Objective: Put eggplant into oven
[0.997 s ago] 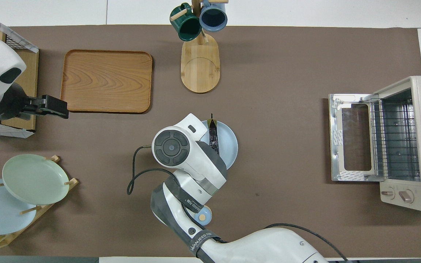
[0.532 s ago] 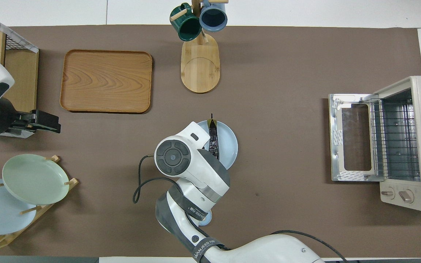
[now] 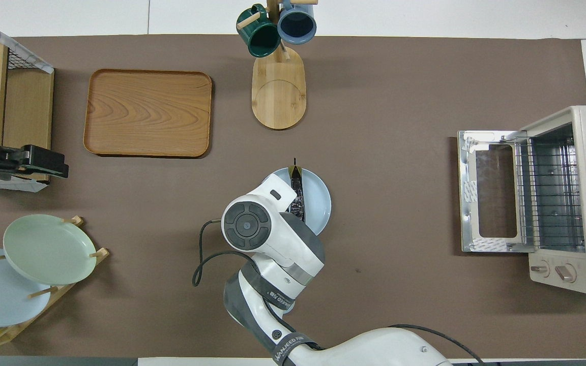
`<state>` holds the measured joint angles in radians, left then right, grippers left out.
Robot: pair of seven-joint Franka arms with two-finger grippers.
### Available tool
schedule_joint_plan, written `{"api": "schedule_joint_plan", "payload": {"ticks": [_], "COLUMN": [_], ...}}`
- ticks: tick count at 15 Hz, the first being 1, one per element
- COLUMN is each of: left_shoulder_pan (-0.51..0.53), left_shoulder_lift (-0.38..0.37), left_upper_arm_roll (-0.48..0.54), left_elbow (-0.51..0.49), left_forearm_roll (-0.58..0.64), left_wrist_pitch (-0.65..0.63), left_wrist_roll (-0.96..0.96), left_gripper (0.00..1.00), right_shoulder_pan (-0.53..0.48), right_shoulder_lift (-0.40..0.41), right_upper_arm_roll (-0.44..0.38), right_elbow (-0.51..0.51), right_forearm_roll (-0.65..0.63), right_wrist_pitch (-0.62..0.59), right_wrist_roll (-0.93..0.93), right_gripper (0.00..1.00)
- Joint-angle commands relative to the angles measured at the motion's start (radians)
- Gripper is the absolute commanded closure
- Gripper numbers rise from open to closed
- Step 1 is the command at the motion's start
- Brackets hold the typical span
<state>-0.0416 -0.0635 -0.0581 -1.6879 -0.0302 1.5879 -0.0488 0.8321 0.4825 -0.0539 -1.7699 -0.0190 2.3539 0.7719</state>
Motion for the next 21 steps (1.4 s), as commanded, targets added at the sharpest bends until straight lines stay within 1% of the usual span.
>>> {"api": "schedule_joint_plan", "payload": {"ticks": [1,2,3,6,7,8,10,12,15,16,18,19,21], "left_shoulder_pan": [0.034,0.034,0.034,0.034,0.034,0.034,0.035,0.037,0.058,0.060,0.060,0.065,0.081], "left_shoulder_lift": [0.021,0.011,0.002,-0.007,-0.007,-0.007,-0.006,-0.002,0.001,0.001,0.001,0.001,0.001], "left_upper_arm_roll": [-0.020,-0.019,-0.017,-0.017,-0.017,-0.019,-0.019,-0.019,-0.035,-0.035,-0.035,-0.039,-0.054], "left_elbow": [0.021,-0.001,-0.028,-0.041,-0.041,-0.039,-0.035,-0.029,-0.024,-0.024,-0.024,-0.024,-0.026], "left_forearm_roll": [0.018,0.018,0.018,0.016,0.016,0.016,0.016,0.016,0.016,0.016,0.016,0.016,0.016], "left_wrist_pitch": [-0.011,-0.005,-0.002,-0.009,-0.012,-0.016,-0.019,-0.023,-0.023,-0.023,-0.025,-0.025,-0.023], "left_wrist_roll": [0.039,0.058,0.061,0.061,0.060,0.055,0.050,0.050,0.050,0.050,0.050,0.052,0.053], "left_gripper": [0.00,0.00,0.00,0.00,0.00,0.00,0.00,0.00,0.00,0.00,0.00,0.00,0.00], "right_shoulder_pan": [0.002,0.002,0.002,0.002,0.002,0.002,0.002,-0.002,-0.016,-0.018,-0.034,-0.047,-0.089], "right_shoulder_lift": [-0.028,-0.028,-0.030,-0.030,-0.030,-0.030,-0.032,-0.030,-0.027,-0.027,-0.030,-0.033,-0.062], "right_upper_arm_roll": [-0.004,-0.004,-0.004,-0.004,-0.004,-0.004,-0.004,-0.007,-0.012,-0.015,-0.018,-0.018,-0.018], "right_elbow": [-0.042,-0.049,-0.055,-0.063,-0.074,-0.082,-0.069,-0.018,0.104,0.125,0.124,0.121,0.109], "right_forearm_roll": [-0.009,-0.009,-0.009,-0.006,-0.006,-0.006,-0.009,-0.039,-0.131,-0.168,-0.280,-0.301,-0.303], "right_wrist_pitch": [0.033,0.044,0.050,0.068,0.086,0.097,0.068,-0.034,-0.268,-0.333,-0.425,-0.465,-0.525], "right_wrist_roll": [-0.008,-0.006,-0.006,-0.002,0.000,0.000,-0.006,-0.022,-0.022,-0.020,-0.020,-0.020,-0.022], "right_gripper": [0.71,0.72,0.76,0.86,0.97,1.00,1.00,1.00,1.00,1.00,1.00,1.00,1.00]}}
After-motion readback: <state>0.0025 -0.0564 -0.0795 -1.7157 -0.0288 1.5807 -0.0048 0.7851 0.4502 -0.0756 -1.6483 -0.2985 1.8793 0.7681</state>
